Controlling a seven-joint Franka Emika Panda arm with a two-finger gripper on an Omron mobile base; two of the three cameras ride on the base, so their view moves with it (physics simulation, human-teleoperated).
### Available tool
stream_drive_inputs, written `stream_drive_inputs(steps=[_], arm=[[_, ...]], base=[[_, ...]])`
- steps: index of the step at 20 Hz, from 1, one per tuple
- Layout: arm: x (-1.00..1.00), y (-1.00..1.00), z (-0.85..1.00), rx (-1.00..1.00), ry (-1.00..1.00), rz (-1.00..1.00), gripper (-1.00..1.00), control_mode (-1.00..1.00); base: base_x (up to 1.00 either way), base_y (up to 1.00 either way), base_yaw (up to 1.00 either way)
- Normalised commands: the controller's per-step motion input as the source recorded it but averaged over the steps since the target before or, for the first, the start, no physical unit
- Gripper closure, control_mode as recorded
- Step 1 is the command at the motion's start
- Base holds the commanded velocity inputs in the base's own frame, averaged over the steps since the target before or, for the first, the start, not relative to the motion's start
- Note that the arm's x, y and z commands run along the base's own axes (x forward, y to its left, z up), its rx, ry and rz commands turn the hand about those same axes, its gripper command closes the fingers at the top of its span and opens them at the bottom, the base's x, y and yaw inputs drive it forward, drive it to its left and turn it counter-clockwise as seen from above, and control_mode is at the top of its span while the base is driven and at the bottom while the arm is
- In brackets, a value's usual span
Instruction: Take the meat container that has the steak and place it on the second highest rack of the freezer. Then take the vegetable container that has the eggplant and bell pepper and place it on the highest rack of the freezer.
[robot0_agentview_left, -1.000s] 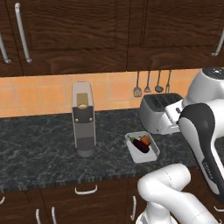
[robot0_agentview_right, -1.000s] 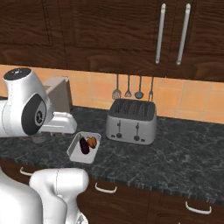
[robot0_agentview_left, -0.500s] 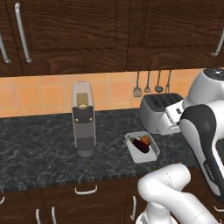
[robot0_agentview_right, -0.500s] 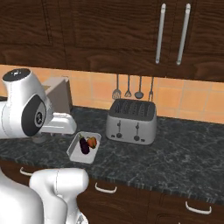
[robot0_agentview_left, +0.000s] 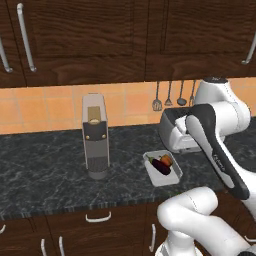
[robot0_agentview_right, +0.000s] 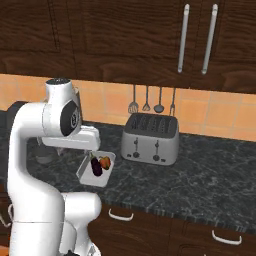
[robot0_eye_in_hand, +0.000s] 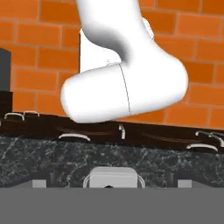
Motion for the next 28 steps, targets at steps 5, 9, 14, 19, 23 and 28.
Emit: stream_drive_inputs(steps=[5, 9, 14, 19, 23, 28], arm=[[0.33, -0.12, -0.87, -0.05, -0.03, -0.02, -1.00, -1.00], [0.16, -0.04, -0.62, -0.01, -0.08, -0.13, -1.00, -1.00], [0.81, -0.01, -0.48, 0.00, 0.01, -0.18, -1.00, -1.00], [0.60, -0.28, -0.10, 0.00, 0.06, -0.09, -1.00, -1.00], [0.00, -0.29, -0.37, 0.04, 0.00, 0.00, -1.00, -1.00], [0.02, -0.03, -0.43, 0.01, 0.00, 0.00, -1.00, -1.00]], base=[[0.00, 0.00, 0.00], [0.00, 0.00, 0.00], [0.00, 0.00, 0.00], [0.00, 0.00, 0.00], [0.00, 0.00, 0.00], [0.00, 0.00, 0.00]])
